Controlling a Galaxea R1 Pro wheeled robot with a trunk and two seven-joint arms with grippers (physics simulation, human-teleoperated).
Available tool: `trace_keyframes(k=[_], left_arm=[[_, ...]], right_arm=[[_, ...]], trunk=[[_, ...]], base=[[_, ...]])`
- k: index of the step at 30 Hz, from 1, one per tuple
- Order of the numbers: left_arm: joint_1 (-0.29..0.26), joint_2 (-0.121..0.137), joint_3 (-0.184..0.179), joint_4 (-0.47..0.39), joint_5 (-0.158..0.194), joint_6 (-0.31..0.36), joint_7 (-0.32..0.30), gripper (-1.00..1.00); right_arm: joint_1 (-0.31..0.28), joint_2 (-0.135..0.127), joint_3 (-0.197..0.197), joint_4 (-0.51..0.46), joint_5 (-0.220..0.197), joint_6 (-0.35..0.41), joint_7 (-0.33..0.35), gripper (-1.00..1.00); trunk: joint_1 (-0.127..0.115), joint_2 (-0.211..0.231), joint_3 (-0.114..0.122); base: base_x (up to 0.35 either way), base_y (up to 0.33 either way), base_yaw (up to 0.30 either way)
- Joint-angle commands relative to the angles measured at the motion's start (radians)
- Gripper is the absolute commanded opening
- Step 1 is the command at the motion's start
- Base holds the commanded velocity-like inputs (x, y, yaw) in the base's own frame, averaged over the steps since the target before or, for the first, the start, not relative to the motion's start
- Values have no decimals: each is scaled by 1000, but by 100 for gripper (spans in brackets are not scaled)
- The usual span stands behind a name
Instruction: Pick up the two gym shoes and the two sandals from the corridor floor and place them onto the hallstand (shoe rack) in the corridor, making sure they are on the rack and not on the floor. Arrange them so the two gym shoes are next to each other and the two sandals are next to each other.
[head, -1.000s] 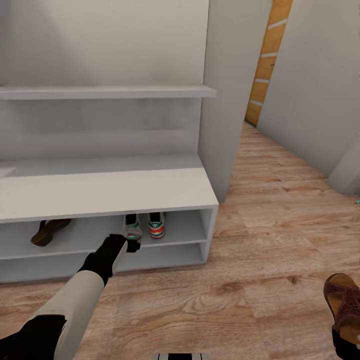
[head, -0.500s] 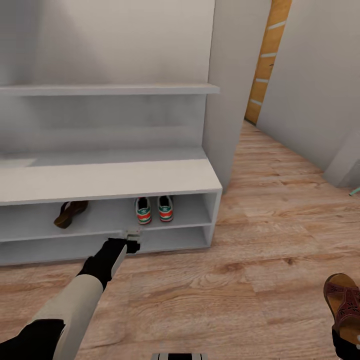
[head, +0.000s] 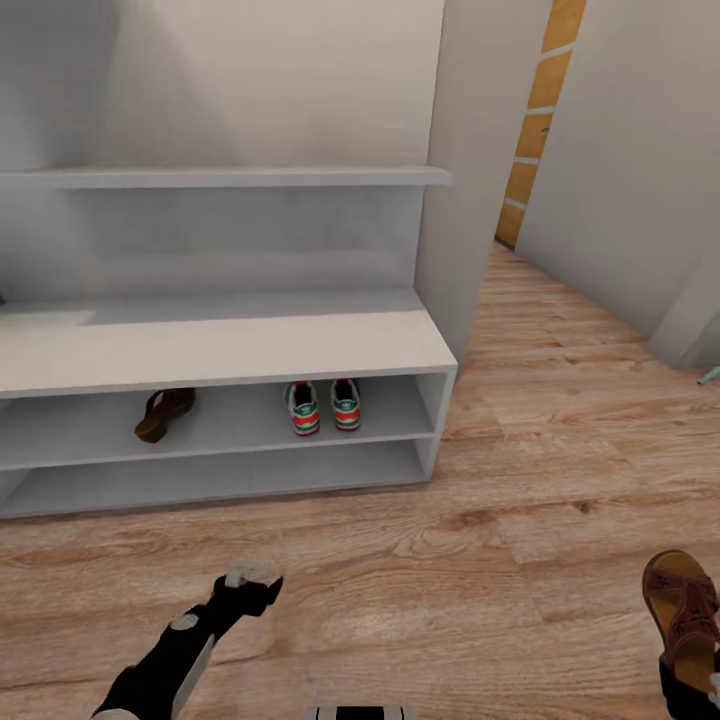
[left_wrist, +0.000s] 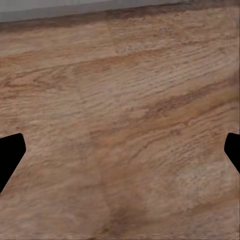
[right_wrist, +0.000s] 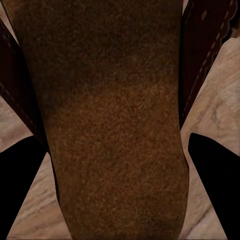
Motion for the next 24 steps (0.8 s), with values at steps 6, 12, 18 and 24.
trace_keyframes(k=[6, 12, 18, 24], left_arm=[[208, 115, 97, -4, 150, -229, -313, 100], [302, 241, 241, 4, 252, -312, -662, 100], [326, 267, 358, 32, 261, -325, -821, 100], [331, 271, 387, 69, 259, -327, -846, 100]], right_arm=[[-1, 1, -6, 23, 9, -8, 9, -100], [-1, 3, -6, 26, 10, -8, 9, -100], [-1, 2, -6, 43, 10, -9, 9, -100], [-1, 3, -6, 61, 8, -33, 9, -100]], trunk=[[0, 0, -1], [0, 0, -1], [0, 0, -1], [0, 0, -1]], base=[[-2, 1, 0], [0, 0, 0], [0, 0, 0], [0, 0, 0]])
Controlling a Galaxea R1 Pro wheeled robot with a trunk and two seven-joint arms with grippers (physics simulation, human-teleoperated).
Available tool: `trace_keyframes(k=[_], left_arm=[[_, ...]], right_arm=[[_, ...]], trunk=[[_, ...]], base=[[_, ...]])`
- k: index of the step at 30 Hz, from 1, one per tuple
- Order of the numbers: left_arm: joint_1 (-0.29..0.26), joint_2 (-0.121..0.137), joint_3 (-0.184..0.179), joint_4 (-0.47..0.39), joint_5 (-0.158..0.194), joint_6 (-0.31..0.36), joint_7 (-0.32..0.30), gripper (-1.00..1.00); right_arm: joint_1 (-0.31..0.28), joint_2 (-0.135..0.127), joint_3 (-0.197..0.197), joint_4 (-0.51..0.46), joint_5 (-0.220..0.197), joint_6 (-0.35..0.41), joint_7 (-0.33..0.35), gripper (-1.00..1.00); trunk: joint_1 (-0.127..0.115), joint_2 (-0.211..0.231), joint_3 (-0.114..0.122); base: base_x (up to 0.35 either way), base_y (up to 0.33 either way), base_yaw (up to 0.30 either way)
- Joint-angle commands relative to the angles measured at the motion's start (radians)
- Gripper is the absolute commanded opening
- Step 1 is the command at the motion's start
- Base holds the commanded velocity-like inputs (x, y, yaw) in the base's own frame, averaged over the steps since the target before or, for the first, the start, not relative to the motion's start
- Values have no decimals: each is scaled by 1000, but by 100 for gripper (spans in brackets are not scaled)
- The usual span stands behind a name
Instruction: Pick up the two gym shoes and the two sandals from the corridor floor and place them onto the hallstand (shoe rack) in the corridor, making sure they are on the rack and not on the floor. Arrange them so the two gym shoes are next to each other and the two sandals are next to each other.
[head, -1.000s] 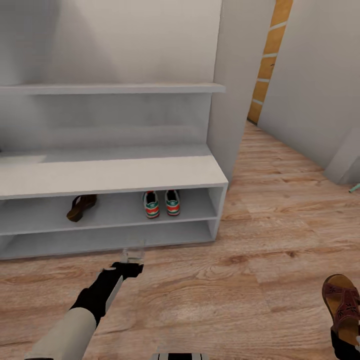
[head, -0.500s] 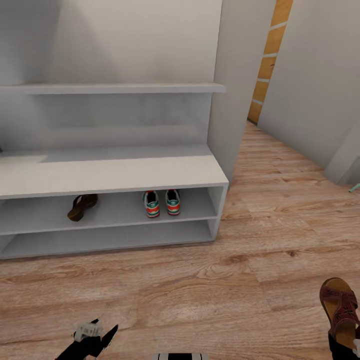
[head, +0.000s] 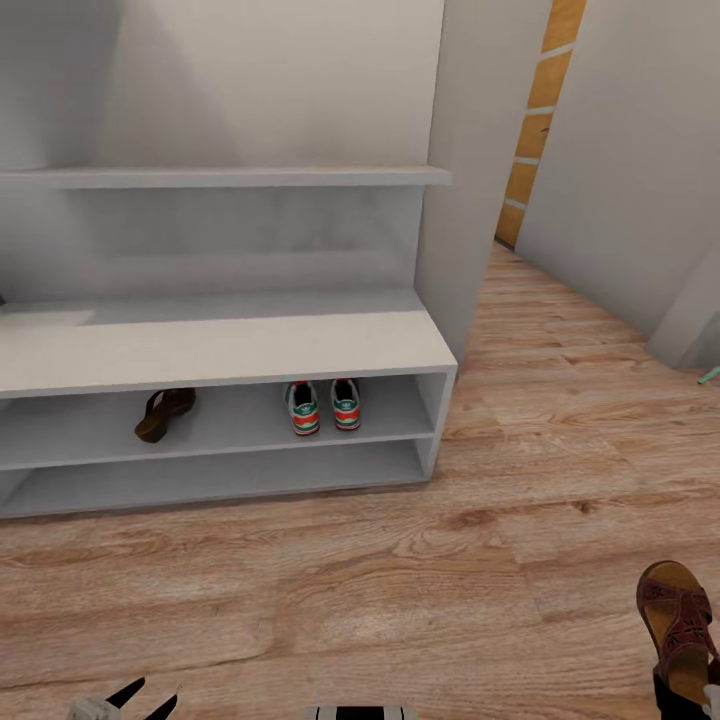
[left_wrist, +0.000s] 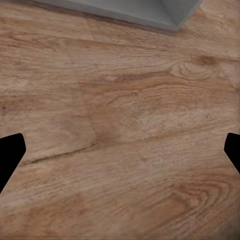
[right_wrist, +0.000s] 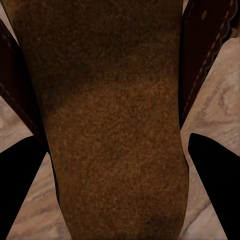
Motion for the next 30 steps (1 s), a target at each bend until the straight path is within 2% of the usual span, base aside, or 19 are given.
trace_keyframes(k=[1, 13, 30], left_arm=[[-1, -1, 2, 3, 0, -5, -5, 100], [0, -5, 1, 5, -2, -4, -5, 100], [0, -4, 1, 5, -2, -4, -5, 100]], right_arm=[[-1, 2, -7, 1, 9, -8, 8, -100], [-1, 21, -7, 10, 8, -30, 6, -100], [-1, 22, -10, 54, 7, -33, 2, -100]], trunk=[[0, 0, -1], [0, 0, -1], [0, 0, -1]], base=[[0, 0, 0], [0, 33, 0], [-57, 284, 0]])
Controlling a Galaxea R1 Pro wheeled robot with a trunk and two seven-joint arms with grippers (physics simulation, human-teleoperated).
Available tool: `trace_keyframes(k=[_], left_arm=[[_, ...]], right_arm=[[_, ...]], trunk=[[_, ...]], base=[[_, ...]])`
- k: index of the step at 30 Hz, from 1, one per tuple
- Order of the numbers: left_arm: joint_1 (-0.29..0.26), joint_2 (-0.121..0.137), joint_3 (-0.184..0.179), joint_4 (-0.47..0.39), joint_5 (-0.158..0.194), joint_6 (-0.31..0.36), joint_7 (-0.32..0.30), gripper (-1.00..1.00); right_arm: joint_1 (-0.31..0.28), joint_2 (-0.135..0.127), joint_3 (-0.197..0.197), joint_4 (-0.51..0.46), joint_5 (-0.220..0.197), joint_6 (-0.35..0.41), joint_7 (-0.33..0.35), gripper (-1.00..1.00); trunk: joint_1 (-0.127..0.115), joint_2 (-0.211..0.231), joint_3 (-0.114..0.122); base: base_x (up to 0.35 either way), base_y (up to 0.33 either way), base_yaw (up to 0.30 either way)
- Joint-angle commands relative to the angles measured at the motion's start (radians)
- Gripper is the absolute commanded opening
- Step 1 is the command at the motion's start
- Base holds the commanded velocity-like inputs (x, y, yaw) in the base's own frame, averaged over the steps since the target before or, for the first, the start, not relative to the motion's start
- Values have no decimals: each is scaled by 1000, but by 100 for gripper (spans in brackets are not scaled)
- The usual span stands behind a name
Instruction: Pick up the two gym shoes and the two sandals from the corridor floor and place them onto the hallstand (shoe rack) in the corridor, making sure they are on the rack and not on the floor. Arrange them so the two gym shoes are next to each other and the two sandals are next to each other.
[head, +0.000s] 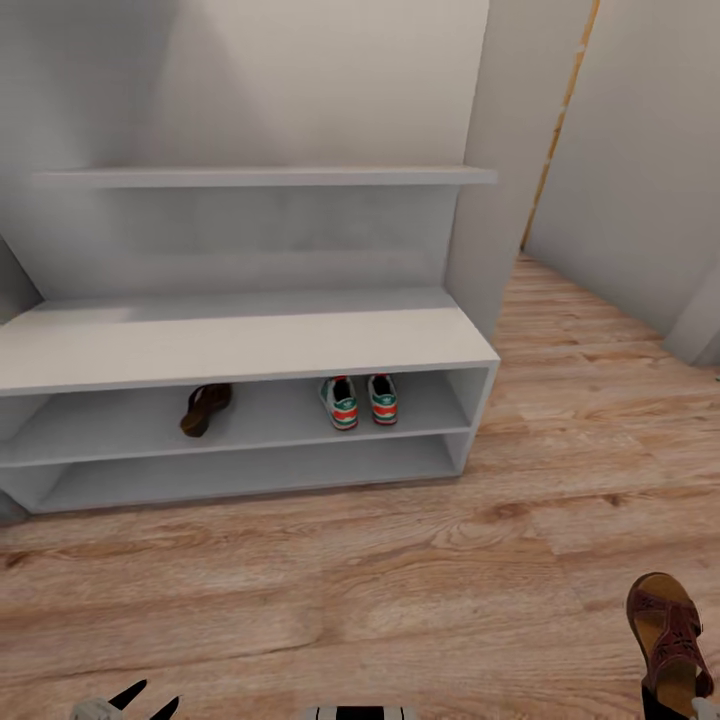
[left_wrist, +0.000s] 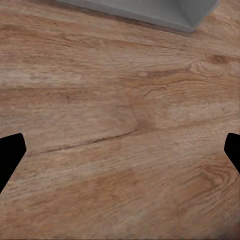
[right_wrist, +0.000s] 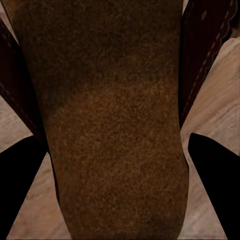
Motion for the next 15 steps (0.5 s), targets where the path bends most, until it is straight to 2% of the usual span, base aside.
trace_keyframes(k=[1, 15], left_arm=[[-1, 0, 1, 2, 1, -5, -3, 100], [-1, 3, 2, 2, 1, -5, -5, 100]], right_arm=[[-1, 1, -8, 0, 10, -4, 9, -100], [-1, 1, -9, 0, 10, -4, 9, -100]], trunk=[[0, 0, -1], [0, 0, -1]], base=[[-116, 303, 0], [-125, 303, 0]])
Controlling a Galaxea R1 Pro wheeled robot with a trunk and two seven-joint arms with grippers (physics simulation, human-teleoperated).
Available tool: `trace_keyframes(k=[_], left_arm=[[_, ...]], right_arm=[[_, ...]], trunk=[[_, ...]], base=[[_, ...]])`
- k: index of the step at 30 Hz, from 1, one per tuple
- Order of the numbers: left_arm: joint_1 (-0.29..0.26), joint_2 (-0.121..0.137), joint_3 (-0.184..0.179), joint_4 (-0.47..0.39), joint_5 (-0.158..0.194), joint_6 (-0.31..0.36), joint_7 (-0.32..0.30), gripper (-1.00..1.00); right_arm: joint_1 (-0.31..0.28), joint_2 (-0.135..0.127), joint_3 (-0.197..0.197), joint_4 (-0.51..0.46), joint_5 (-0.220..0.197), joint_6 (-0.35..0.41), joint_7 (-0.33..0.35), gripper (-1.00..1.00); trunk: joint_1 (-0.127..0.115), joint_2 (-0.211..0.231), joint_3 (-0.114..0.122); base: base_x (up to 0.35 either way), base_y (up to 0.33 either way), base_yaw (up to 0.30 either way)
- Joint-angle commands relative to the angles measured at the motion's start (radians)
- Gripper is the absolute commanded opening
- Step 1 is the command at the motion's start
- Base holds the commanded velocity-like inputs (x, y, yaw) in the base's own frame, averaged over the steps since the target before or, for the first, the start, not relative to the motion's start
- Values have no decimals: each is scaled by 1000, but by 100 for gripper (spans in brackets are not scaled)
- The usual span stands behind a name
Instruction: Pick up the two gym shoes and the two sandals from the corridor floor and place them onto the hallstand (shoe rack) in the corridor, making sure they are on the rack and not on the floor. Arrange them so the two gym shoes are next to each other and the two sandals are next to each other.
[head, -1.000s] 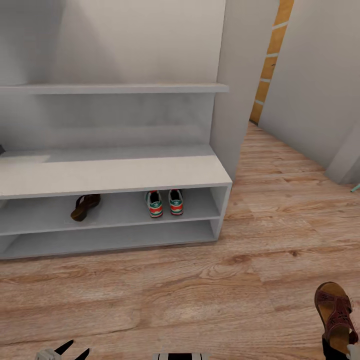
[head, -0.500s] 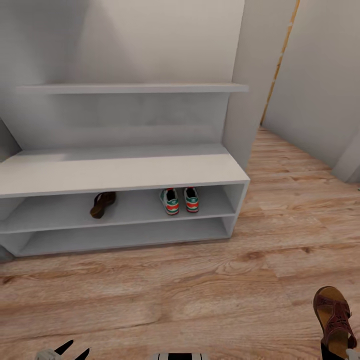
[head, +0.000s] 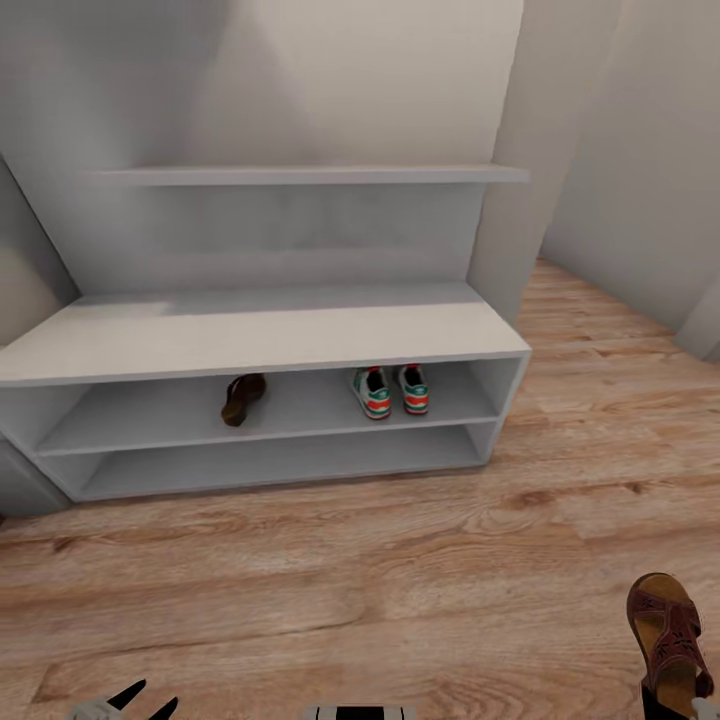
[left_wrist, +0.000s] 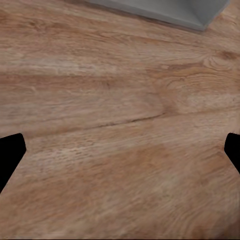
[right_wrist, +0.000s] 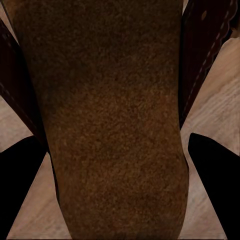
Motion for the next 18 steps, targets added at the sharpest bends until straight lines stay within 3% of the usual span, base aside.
trace_keyframes(k=[1, 7, 18], left_arm=[[-1, 0, 1, 2, 1, -5, -3, 100], [-1, 2, 2, 2, 1, -5, -5, 100], [-1, 2, 4, 2, 1, -4, -7, 100]], right_arm=[[-1, 1, -9, 0, 10, -4, 9, -100], [-1, 1, -9, 0, 10, -3, 9, -100], [-1, 1, -9, 0, 10, -3, 9, -100]], trunk=[[0, 0, -1], [0, 0, -1], [0, 0, -1]], base=[[-136, 304, 0], [-101, 304, 0], [-4, 304, 0]])
